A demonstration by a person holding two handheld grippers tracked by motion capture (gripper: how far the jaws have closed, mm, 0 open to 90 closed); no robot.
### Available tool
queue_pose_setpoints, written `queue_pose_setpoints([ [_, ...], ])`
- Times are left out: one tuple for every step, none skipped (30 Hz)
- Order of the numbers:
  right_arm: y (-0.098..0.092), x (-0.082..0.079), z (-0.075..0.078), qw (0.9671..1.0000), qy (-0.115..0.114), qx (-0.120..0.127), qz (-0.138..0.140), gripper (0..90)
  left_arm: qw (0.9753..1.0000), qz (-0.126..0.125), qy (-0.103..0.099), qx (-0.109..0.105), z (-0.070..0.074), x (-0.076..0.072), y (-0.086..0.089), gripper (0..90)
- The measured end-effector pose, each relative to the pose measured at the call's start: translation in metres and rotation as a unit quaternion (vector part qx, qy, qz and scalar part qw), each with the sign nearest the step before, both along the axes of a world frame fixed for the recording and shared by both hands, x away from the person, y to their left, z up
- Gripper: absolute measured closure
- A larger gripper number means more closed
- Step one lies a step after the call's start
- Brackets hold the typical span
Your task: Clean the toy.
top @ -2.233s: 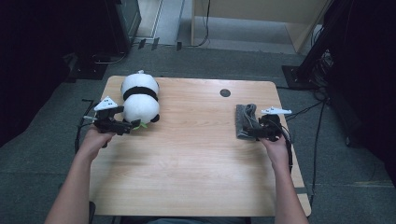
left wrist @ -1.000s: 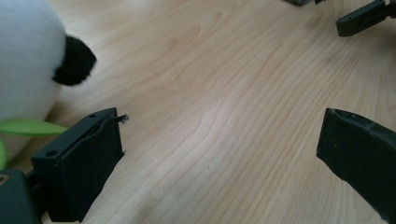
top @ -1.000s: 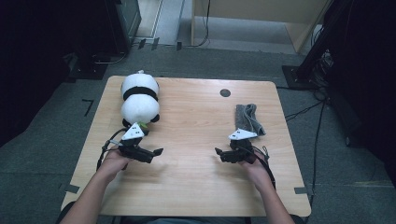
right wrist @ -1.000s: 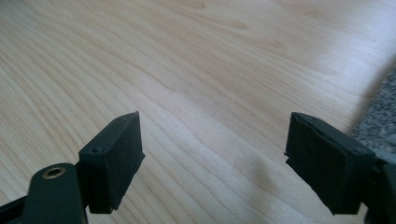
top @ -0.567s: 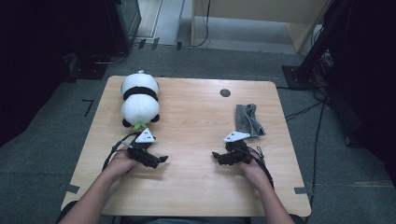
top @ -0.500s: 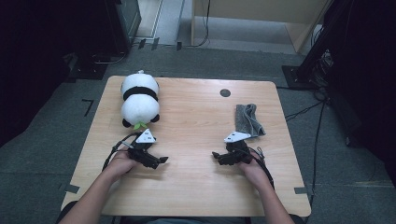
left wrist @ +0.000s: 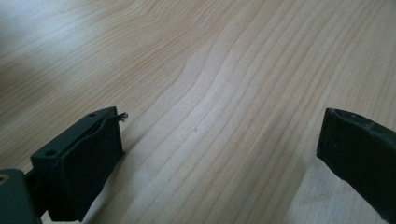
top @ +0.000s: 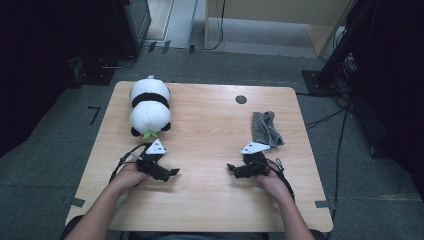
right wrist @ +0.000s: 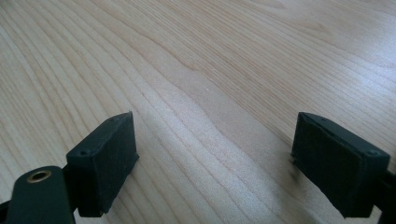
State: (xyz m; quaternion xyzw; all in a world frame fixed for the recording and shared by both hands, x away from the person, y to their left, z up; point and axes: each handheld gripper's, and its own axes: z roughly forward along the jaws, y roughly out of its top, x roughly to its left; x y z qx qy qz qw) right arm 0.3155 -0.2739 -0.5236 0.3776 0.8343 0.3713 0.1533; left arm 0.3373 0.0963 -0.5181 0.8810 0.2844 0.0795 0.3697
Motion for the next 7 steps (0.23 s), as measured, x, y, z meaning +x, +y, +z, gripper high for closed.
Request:
queue_pose_setpoints([
  [0.0,0.0,0.0,1.0,0.0,0.0,0.0,13.8,1.0,0.003,0.0,0.0,-0.0001,-0.0004,0.0,0.1],
  [0.0,0.0,0.0,1.0,0.0,0.0,0.0,13.8,1.0,0.005,-0.001,0.0,-0.0002,-0.0006,-0.0001,0.1],
  [0.0,0.0,0.0,1.0,0.0,0.0,0.0,13.8,1.0,0.006,-0.001,0.0,-0.0002,-0.0008,-0.0002,0.1],
  [0.0,0.0,0.0,1.0,-0.001,0.0,0.0,13.8,1.0,0.006,-0.001,0.0,-0.0003,-0.001,-0.0005,0.1],
  [0.0,0.0,0.0,1.0,-0.001,0.0,0.0,13.8,1.0,0.006,-0.001,0.0,-0.0003,-0.001,-0.0005,0.1],
  [0.0001,-0.0001,0.0,1.0,0.0,0.0,-0.001,13.7,1.0,0.006,-0.002,0.002,-0.0002,-0.0011,-0.0006,0.1],
  [0.0001,-0.0001,0.0,1.0,0.0,0.0,-0.001,13.6,1.0,0.006,-0.002,0.002,-0.0002,-0.0011,-0.0006,0.1],
])
